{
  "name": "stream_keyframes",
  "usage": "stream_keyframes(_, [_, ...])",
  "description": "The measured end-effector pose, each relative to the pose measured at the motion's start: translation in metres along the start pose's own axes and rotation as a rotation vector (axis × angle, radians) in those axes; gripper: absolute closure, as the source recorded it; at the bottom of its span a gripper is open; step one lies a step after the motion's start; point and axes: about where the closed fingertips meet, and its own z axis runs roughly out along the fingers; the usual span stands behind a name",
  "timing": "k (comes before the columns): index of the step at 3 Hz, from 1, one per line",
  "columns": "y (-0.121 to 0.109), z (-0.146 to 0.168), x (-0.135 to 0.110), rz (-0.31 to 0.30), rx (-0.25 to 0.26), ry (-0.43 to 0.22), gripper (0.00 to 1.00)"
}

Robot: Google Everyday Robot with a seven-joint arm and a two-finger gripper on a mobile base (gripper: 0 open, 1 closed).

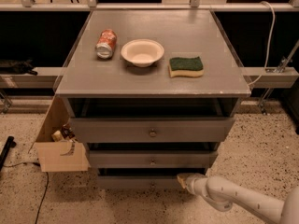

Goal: Open bottom drawer

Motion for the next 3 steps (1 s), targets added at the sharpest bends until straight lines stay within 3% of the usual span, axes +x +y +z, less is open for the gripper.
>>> stream_keyframes(1, [-0.003, -0.003, 0.004, 0.011, 0.003, -0.004, 0.77])
stream_keyframes(2, [-0.003, -0.003, 0.004, 0.011, 0.003, -0.004, 0.90])
stream_keyframes(3, [0.002, 0.007, -0.001, 0.048, 0.004, -0.045, 0.93])
